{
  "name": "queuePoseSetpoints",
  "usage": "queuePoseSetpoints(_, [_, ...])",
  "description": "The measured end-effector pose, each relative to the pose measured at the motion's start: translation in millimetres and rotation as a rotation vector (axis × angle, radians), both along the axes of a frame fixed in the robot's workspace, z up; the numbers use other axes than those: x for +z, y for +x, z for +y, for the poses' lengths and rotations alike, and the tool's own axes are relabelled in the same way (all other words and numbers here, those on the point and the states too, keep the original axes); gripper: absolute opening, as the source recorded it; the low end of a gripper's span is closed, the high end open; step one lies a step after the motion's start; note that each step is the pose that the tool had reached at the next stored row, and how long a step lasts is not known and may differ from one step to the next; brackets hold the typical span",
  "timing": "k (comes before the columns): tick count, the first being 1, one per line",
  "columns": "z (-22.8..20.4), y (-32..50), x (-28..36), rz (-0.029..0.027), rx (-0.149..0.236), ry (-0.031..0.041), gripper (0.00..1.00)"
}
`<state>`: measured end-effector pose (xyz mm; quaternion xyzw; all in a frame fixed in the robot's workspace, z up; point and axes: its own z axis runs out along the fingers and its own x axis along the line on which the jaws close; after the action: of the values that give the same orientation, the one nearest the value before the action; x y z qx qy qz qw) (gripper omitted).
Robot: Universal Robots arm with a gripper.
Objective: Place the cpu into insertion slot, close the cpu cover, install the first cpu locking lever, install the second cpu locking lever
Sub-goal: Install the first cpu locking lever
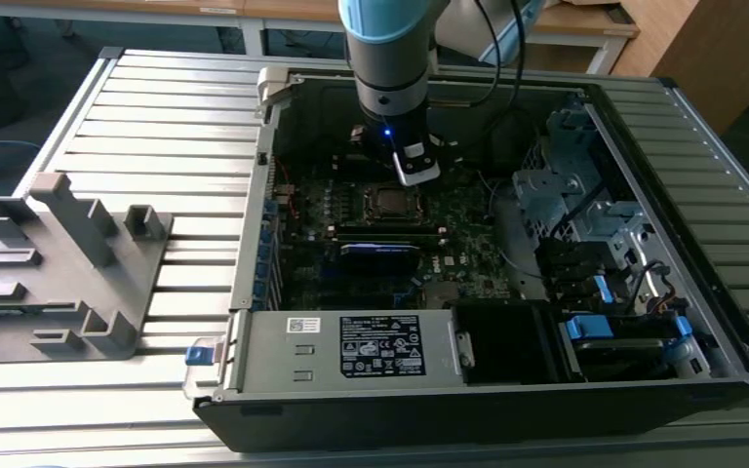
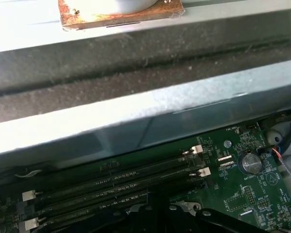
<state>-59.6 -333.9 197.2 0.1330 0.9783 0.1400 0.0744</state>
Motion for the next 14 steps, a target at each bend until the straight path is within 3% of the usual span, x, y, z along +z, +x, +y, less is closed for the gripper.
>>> queuePoseSetpoints(6, [-0.5, 0.9, -0.6, 0.0000, 0.000, -0.0158, 0.11])
queuePoseSetpoints(14, [-0.2, 1.0, -1.9, 0.0001, 0.000, -0.0164, 0.11])
